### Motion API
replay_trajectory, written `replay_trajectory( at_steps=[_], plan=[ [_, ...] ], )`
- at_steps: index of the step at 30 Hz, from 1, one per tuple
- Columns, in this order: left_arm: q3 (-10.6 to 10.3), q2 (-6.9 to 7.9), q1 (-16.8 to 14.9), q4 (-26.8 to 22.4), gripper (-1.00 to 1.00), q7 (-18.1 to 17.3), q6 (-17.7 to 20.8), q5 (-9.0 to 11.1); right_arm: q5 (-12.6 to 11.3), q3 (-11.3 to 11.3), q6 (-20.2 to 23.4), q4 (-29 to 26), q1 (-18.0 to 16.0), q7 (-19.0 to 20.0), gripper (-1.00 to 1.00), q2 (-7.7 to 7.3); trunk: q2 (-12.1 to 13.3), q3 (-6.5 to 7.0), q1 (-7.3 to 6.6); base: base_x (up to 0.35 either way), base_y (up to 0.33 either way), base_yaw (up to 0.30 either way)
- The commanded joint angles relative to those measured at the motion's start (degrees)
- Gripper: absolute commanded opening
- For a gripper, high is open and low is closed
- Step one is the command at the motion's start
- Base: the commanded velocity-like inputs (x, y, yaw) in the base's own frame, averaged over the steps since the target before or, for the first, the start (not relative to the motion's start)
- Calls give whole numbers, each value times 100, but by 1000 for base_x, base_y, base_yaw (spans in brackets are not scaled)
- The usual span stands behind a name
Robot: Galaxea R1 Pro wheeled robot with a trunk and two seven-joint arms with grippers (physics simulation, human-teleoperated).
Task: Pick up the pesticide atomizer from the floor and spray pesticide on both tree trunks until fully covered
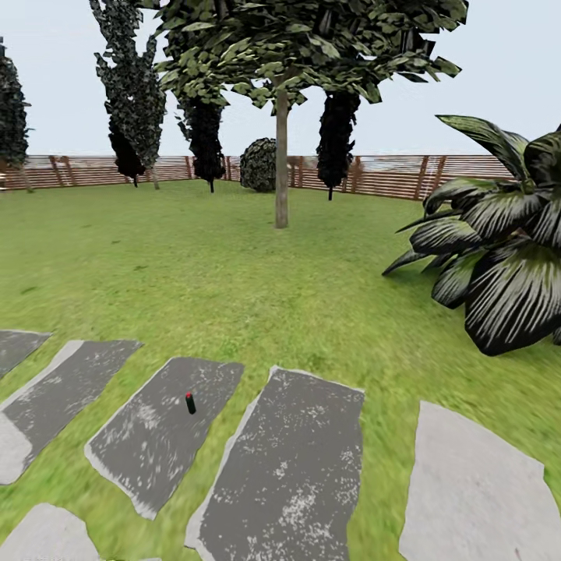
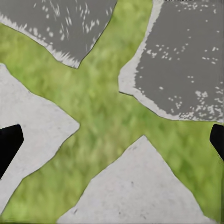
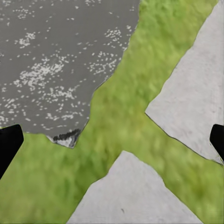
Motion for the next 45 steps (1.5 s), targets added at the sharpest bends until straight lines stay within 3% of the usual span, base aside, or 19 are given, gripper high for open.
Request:
replay_trajectory(
  at_steps=[1,45],
  plan=[
    [0,0,0,0,100,0,0,1,0,-2,-3,0,0,0,100,1,0,0,0,176,-231,275],
    [7,0,0,0,100,0,0,0,0,0,0,0,0,0,100,3,0,0,0,171,-233,275]
  ],
)
